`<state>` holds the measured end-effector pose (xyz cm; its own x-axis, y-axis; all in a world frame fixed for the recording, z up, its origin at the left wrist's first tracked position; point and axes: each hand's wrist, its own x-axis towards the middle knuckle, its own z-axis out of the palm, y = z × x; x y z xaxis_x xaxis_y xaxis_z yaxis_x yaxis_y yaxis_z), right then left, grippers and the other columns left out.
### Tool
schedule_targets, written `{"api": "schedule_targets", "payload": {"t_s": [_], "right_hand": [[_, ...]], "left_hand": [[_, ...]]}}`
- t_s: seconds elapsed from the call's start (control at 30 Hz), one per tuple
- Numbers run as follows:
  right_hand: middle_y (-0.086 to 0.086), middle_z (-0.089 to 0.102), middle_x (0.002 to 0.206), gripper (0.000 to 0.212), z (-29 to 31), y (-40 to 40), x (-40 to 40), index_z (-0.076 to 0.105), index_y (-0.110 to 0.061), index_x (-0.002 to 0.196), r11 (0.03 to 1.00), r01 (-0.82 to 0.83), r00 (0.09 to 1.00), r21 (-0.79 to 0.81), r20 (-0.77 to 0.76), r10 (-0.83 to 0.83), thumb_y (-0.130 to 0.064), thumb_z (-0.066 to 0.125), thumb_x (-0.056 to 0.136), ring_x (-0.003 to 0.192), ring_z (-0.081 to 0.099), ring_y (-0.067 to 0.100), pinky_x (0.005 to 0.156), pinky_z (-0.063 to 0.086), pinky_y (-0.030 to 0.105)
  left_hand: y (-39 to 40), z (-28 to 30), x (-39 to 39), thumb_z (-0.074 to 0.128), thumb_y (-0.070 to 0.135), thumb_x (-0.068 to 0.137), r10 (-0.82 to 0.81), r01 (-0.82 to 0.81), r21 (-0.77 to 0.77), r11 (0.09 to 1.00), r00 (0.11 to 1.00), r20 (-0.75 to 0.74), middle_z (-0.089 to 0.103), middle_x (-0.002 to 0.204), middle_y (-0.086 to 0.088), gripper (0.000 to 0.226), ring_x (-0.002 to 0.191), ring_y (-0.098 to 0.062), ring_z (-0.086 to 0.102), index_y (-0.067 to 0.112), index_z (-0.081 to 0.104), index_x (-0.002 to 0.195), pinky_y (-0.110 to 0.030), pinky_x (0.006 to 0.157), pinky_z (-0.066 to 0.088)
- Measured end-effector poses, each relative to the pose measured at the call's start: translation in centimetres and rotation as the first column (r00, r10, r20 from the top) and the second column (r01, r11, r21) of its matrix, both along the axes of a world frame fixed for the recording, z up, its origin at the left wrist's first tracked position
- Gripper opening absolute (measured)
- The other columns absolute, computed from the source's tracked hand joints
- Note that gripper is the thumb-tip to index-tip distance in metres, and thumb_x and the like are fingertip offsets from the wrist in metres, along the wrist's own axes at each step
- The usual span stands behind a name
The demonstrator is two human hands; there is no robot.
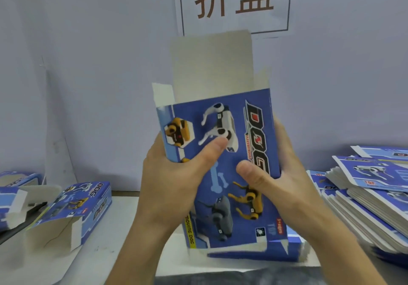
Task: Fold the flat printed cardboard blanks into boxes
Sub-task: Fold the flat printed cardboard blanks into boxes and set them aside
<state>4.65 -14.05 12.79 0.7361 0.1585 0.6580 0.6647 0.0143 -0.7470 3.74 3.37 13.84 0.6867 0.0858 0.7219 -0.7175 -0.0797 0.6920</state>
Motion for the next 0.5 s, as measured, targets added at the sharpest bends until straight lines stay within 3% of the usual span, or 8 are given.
{"api": "schedule_targets", "payload": {"t_s": [0.13,0.23,0.4,0.5], "right_hand": [[-0.009,0.073,0.116,0.075,0.0,-0.1,0.6,0.047,-0.039,0.139,0.988,-0.011,0.99,0.155,-0.138,0.032,-0.053,0.075,0.07,0.102,0.073,0.016,0.084,0.061,0.039],[-0.003,0.074,0.116,0.079,-0.4,0.3,1.1,0.051,-0.038,0.134,0.962,0.009,0.961,0.274,-0.269,0.068,-0.059,0.081,0.065,0.102,0.073,0.026,0.085,0.059,0.052],[-0.009,0.073,0.113,0.099,-1.2,0.9,1.6,0.032,-0.053,0.143,0.938,0.195,0.949,0.288,-0.297,-0.106,-0.064,0.076,0.055,0.099,0.074,0.017,0.085,0.06,0.05],[-0.003,0.074,0.11,0.088,-1.1,0.3,1.7,0.036,-0.054,0.14,0.947,0.163,0.936,0.279,-0.346,-0.059,-0.057,0.078,0.063,0.086,0.076,0.022,0.07,0.062,0.049]], "left_hand": [[-0.2,-0.4,0.4,0.074,0.061,0.056,-0.092,0.069,-0.089,0.994,0.955,-0.281,0.076,0.107,0.003,0.085,0.093,-0.016,0.075,0.026,0.055,0.132,-0.03,0.073,0.062],[-0.8,-1.0,0.5,0.078,0.049,0.065,-0.158,0.159,-0.022,0.987,0.931,-0.328,0.077,0.087,0.003,0.066,0.071,-0.014,0.075,0.025,0.056,0.122,-0.025,0.055,0.058],[-1.0,-1.4,0.7,0.075,0.039,0.079,-0.138,0.158,0.043,0.986,0.94,-0.312,0.073,0.07,-0.011,0.021,0.056,-0.026,0.07,0.033,0.065,0.096,-0.029,0.046,0.055],[-1.1,-1.7,1.0,0.076,0.044,0.075,-0.135,0.155,0.028,0.988,0.926,-0.352,0.078,0.09,0.002,0.039,0.078,-0.019,0.076,0.031,0.061,0.109,-0.03,0.057,0.061]]}}
